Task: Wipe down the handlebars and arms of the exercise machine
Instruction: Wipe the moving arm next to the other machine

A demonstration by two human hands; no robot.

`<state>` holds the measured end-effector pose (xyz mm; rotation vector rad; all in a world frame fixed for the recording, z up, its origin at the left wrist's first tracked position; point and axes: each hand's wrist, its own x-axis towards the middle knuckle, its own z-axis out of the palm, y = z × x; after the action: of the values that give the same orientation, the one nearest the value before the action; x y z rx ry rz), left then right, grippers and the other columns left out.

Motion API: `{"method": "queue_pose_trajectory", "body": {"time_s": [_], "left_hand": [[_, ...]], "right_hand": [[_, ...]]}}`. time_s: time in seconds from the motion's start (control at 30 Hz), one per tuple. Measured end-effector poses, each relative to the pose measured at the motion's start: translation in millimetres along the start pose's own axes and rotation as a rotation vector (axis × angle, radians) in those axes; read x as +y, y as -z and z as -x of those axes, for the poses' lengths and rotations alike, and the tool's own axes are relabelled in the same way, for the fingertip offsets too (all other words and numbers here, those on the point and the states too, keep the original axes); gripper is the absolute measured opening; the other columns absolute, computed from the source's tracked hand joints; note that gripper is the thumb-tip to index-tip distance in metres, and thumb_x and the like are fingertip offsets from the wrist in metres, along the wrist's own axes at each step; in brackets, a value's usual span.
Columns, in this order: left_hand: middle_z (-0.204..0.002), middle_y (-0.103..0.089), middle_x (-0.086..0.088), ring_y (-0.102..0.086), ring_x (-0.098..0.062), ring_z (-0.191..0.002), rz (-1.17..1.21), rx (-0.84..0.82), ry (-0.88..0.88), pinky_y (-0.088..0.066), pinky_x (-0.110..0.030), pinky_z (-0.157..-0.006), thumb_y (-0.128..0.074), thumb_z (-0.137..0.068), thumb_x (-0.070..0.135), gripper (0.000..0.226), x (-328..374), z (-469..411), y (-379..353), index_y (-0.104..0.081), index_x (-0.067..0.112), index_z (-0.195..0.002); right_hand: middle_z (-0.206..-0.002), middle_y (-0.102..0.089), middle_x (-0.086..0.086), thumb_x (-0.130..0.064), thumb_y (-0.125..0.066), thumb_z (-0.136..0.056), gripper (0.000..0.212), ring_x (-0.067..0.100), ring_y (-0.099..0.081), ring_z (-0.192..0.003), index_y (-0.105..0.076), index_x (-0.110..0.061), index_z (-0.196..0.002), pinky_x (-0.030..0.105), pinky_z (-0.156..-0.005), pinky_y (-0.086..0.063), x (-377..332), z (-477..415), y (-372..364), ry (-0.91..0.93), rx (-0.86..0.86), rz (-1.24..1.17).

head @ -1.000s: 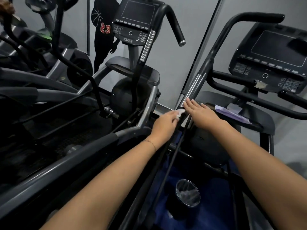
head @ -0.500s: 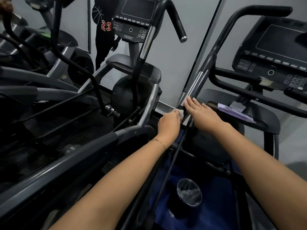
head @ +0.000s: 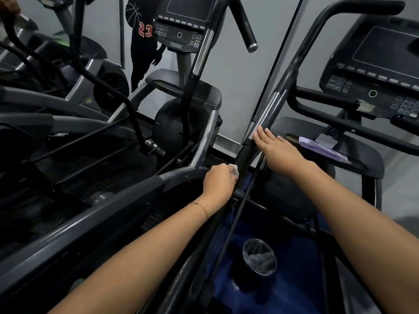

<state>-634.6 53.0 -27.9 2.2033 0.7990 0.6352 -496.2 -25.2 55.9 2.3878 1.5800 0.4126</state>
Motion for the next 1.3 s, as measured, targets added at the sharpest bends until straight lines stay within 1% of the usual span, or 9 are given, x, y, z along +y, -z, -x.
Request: {"method": "queue_pose_trajectory", "body": {"time_s": [0.33,0.47,0.6,0.77,0.9,1.0,1.1,1.17,1.3], "left_hand": [[-0.069,-0.059,-0.003,-0.059,-0.02,-0.072,0.182,-0.02,0.031,-0.043,-0.027,-0.067,-0.053,-0.091,0.014,0.033,23,-38,2,-0.055,0.02,-0.058],[-0.08,-0.065,-0.007,-0.062,-0.022,-0.08,0.154,-0.072,0.069,-0.045,-0.029,-0.072,-0.056,-0.089,0.012,0.016,-3,-19,0,-0.071,0.008,-0.085],[-0.076,-0.067,-0.01,-0.065,-0.024,-0.081,0.05,-0.114,0.13,-0.044,-0.026,-0.068,-0.057,-0.087,0.017,0.019,-12,2,5,-0.072,0.007,-0.08],[-0.057,-0.029,-0.002,-0.036,-0.017,-0.065,0.204,-0.106,0.314,-0.034,-0.019,-0.062,-0.051,-0.089,0.009,0.038,4,-15,12,-0.034,0.007,-0.055],[-0.072,-0.055,-0.008,-0.043,-0.02,-0.065,0.29,-0.231,0.3,-0.037,-0.025,-0.062,-0.052,-0.09,0.006,0.017,-7,-11,25,-0.064,-0.004,-0.083],[-0.091,-0.065,-0.011,-0.053,-0.015,-0.076,0.419,-0.212,0.31,-0.038,-0.011,-0.082,-0.047,-0.095,0.012,0.024,-27,-6,18,-0.063,0.003,-0.11],[-0.067,-0.054,0.004,-0.048,0.001,-0.061,0.344,-0.222,0.306,-0.039,-0.012,-0.079,-0.061,-0.089,0.021,0.007,-36,9,13,-0.064,0.015,-0.088],[-0.076,-0.058,0.001,-0.055,-0.006,-0.074,0.426,-0.154,0.285,-0.04,-0.015,-0.08,-0.069,-0.082,0.025,0.015,-43,17,9,-0.061,0.022,-0.07],[-0.063,-0.054,-0.005,-0.049,-0.015,-0.061,0.341,-0.034,0.296,-0.041,-0.023,-0.065,-0.069,-0.079,0.03,0.03,-37,13,7,-0.06,0.01,-0.058]], "right_hand": [[-0.156,0.014,0.007,0.009,-0.032,-0.087,0.076,0.021,0.006,-0.144,0.007,-0.012,-0.149,0.038,-0.116,-0.01,-1,0,2,0.005,-0.013,0.004],[-0.156,0.014,0.006,0.011,-0.032,-0.086,0.077,0.021,0.007,-0.144,0.007,-0.012,-0.149,0.038,-0.117,-0.01,-3,0,0,0.001,-0.003,-0.019],[-0.156,0.014,0.006,0.01,-0.031,-0.086,0.076,0.021,0.007,-0.144,0.006,-0.012,-0.149,0.037,-0.117,-0.009,-3,1,1,0.0,0.003,-0.032],[-0.156,0.014,0.006,0.01,-0.031,-0.087,0.076,0.021,0.007,-0.144,0.007,-0.012,-0.149,0.036,-0.116,-0.009,-4,1,2,-0.004,-0.001,-0.026],[-0.156,0.013,0.006,0.011,-0.031,-0.087,0.076,0.02,0.006,-0.145,0.005,-0.012,-0.149,0.037,-0.117,-0.01,-4,2,4,-0.004,-0.032,-0.015],[-0.157,0.01,0.008,0.006,-0.031,-0.089,0.071,0.022,0.003,-0.145,0.003,-0.011,-0.149,0.039,-0.117,-0.01,-7,0,11,-0.006,-0.046,0.045],[-0.156,0.011,0.01,0.003,-0.036,-0.089,0.073,0.022,0.004,-0.145,0.004,-0.008,-0.149,0.038,-0.117,-0.006,-21,11,7,0.051,0.066,0.091],[-0.155,0.012,0.011,0.001,-0.035,-0.089,0.072,0.023,0.005,-0.145,0.006,-0.007,-0.148,0.037,-0.117,-0.004,-33,24,-7,0.112,0.064,0.139],[-0.155,0.014,0.013,-0.004,-0.028,-0.094,0.065,0.024,0.007,-0.144,0.009,-0.005,-0.147,0.036,-0.116,-0.005,-38,32,-20,0.114,-0.012,0.179]]}}
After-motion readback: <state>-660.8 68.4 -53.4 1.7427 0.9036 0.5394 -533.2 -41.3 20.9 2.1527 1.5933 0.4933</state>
